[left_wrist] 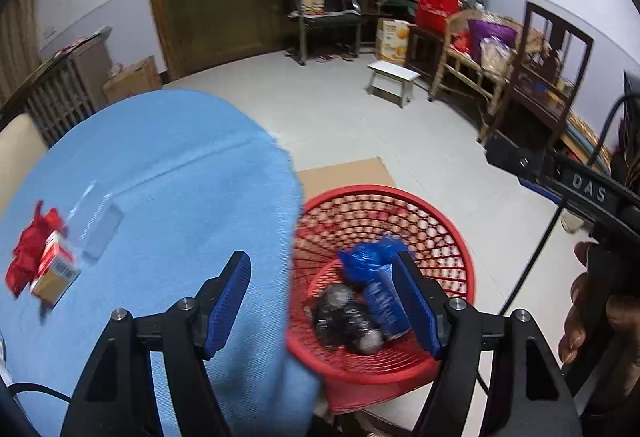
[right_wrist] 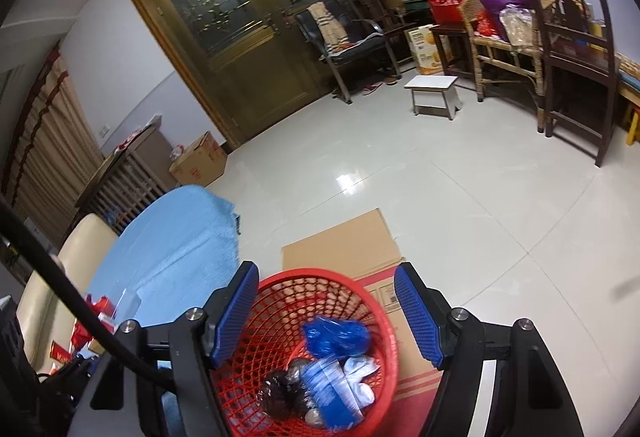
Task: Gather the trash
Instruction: 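Open both grippers to drop the blue bag and box into the wastebasket, then move both tools back over the table toward the red ribbon bundle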
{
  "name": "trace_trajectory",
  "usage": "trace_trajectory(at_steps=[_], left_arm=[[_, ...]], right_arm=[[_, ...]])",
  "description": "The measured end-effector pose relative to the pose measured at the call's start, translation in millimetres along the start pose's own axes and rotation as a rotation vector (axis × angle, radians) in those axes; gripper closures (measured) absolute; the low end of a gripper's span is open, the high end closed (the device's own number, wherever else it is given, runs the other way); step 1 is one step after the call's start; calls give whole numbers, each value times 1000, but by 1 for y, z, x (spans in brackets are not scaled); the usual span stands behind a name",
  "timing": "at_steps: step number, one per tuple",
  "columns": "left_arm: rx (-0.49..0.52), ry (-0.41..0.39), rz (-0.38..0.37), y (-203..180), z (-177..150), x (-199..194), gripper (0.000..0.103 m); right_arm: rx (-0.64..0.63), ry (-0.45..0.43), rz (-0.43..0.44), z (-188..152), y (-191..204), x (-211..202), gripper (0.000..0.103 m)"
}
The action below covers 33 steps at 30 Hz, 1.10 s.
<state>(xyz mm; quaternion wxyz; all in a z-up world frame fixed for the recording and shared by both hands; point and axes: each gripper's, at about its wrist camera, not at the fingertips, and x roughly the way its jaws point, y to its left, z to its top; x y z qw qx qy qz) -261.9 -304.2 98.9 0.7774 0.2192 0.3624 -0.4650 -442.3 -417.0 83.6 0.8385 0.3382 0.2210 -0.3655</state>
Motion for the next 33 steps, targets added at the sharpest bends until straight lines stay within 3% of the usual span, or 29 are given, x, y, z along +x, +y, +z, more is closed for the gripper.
trace_trajectory(at_steps=[10, 25, 33], left_arm=[[-183, -19, 102, 85, -36, -29, 29], [-399, -37, 200, 178, -90, -52, 29], [-483, -72, 245, 228, -86, -63, 29]], right_arm=[[-112, 65, 65, -21, 58, 11, 29], [-351, 207, 172, -78, 165, 36, 29], [-403, 257, 182, -97, 185, 46, 29]])
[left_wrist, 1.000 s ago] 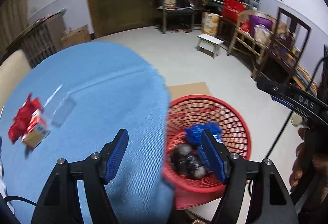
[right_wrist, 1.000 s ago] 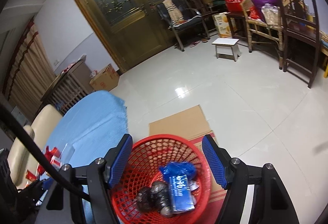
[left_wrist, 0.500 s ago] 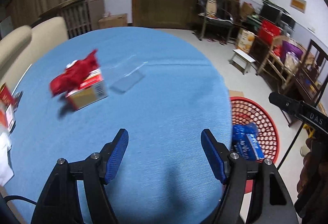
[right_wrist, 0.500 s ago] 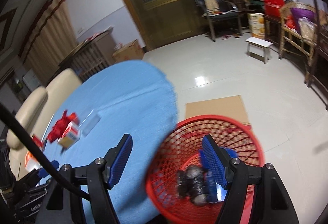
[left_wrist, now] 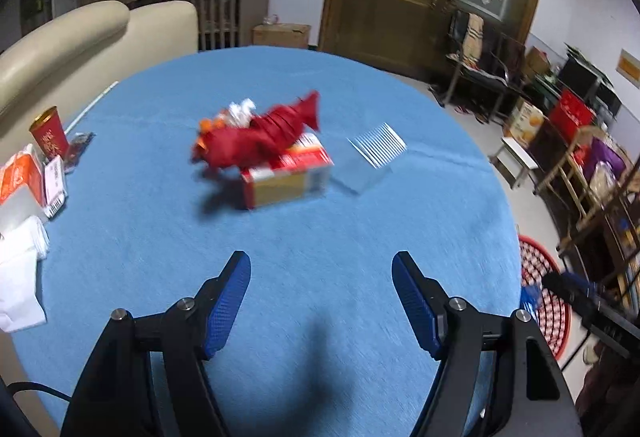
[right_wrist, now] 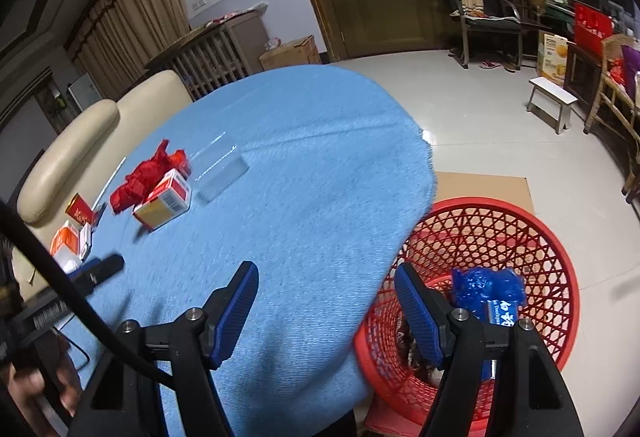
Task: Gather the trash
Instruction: 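Move both tools back over the table toward the red ribbon bundle, then grasp the red ribbon bundle with the left gripper and lift it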
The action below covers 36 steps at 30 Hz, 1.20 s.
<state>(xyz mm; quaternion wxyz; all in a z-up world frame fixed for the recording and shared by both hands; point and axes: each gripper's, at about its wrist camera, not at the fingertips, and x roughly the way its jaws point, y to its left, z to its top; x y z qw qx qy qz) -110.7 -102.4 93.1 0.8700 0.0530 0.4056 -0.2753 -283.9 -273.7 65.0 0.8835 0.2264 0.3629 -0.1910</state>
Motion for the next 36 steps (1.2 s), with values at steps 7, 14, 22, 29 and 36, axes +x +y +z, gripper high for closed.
trace_trajectory(at_steps=[7, 14, 22, 29, 36], left_arm=[[18, -60, 24, 19, 55, 15, 28], [32, -27, 82, 31, 81, 56, 26], [24, 62, 59, 42, 71, 87, 72], [-44, -9, 36, 64, 56, 55, 79], [-109, -49, 84, 89, 24, 22, 79]], right_arm=[[-8, 23, 9, -2, 6, 9, 29], [11, 28, 9, -1, 1, 12, 29], [32, 38, 2, 2, -6, 19, 29], [14, 38, 4, 4, 3, 21, 29], [-33, 43, 20, 7, 25, 26, 29]])
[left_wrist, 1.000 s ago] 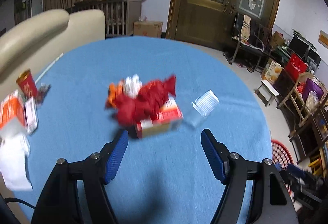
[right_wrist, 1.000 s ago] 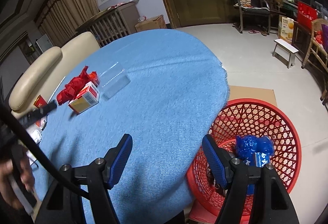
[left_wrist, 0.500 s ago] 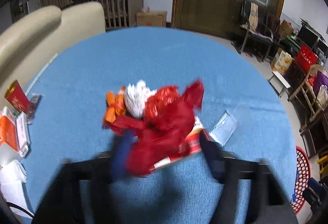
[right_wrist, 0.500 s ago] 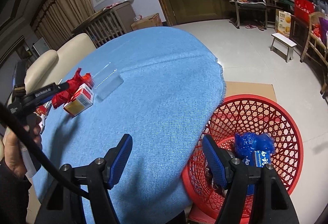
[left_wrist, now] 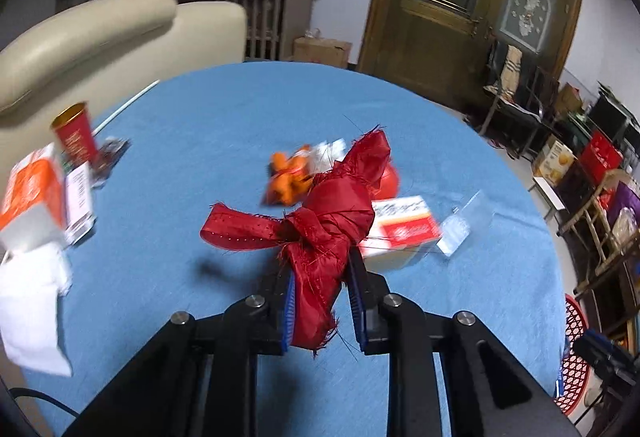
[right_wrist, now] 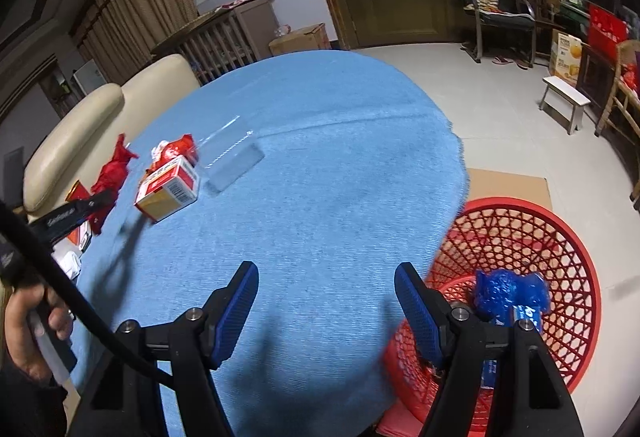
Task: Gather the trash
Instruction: 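Grasp the red ribbon bundle with the left gripper and lift it, then grasp the clear plastic tray with the right gripper while the left gripper holds the ribbon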
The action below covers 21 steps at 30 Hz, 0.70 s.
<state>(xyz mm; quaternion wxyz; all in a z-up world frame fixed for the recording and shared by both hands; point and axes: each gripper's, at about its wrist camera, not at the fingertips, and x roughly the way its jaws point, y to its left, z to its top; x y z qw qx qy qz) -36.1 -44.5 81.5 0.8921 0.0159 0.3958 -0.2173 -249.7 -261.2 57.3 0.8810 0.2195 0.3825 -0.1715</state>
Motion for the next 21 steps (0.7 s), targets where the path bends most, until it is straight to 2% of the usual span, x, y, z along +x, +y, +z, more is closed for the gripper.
trace_trajectory(at_steps=[6, 9, 12, 15, 21], left_arm=[[-39, 28, 13, 20, -23, -3, 79], [-53, 38, 6, 23, -28, -3, 79], [-59, 46, 1, 25, -33, -4, 79], [-60, 50, -4, 28, -34, -4, 79], [-64, 54, -8, 35, -33, -3, 79]], right_arm=[[-82, -2, 22, 12, 29, 11, 29], [-168, -12, 48, 25, 50, 20, 20], [-264, -8, 64, 39, 70, 35, 19], [-334, 3, 74, 51, 87, 53, 12], [-464, 33, 104, 71, 110, 92, 12]])
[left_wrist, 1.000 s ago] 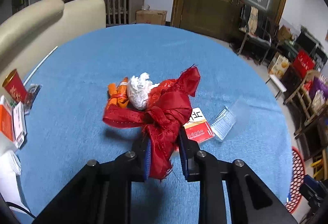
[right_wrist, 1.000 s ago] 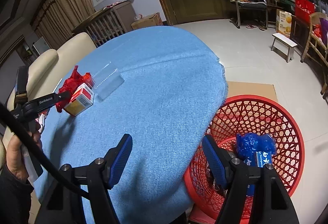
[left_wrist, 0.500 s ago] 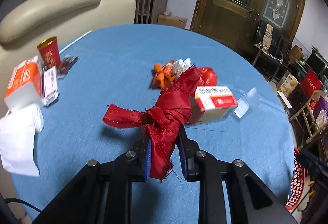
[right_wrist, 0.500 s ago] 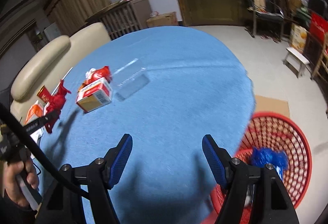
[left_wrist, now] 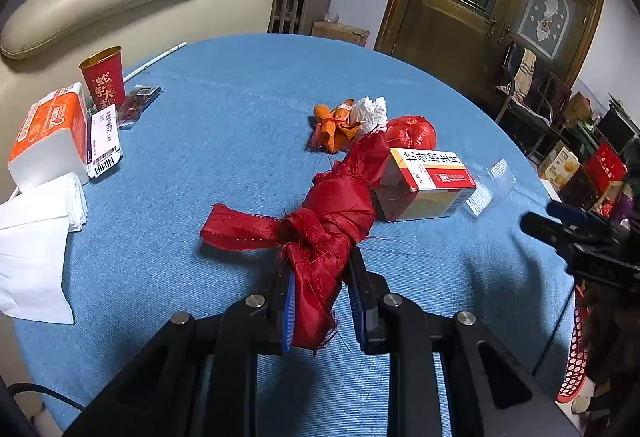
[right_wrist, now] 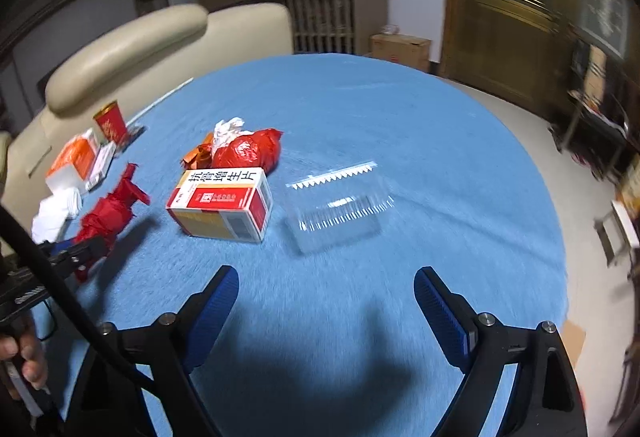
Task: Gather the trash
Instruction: 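Grasp the clear plastic tray with the right gripper while the left gripper holds the ribbon, then carry the red ribbon and clear tray over the red wastebasket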
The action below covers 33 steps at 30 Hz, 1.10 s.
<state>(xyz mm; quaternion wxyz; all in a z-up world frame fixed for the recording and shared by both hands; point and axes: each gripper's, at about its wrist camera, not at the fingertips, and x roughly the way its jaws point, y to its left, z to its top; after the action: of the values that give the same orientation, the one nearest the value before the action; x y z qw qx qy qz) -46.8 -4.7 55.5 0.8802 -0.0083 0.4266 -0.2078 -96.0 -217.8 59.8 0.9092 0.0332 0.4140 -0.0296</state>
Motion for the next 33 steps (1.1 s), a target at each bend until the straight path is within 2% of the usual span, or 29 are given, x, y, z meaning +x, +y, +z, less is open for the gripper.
trace_trajectory(at_steps=[6, 15, 18, 20, 29, 33], left_arm=[[-3, 4, 2, 4, 1, 1, 79], [-3, 19, 7, 1, -1, 2, 79], [-1, 22, 5, 0, -3, 0, 79], [1, 20, 5, 0, -4, -1, 79], [19, 6, -12, -12, -8, -13, 79], [43, -5, -28, -26, -12, -22, 79]], right_arm=[[-53, 8, -9, 19, -4, 29, 12], [-48, 27, -3, 36, -8, 64, 12], [6, 94, 26, 36, -11, 80, 13], [12, 77, 11, 34, -9, 79, 23], [60, -3, 3, 19, -9, 33, 22], [100, -21, 7, 1, -10, 8, 22]])
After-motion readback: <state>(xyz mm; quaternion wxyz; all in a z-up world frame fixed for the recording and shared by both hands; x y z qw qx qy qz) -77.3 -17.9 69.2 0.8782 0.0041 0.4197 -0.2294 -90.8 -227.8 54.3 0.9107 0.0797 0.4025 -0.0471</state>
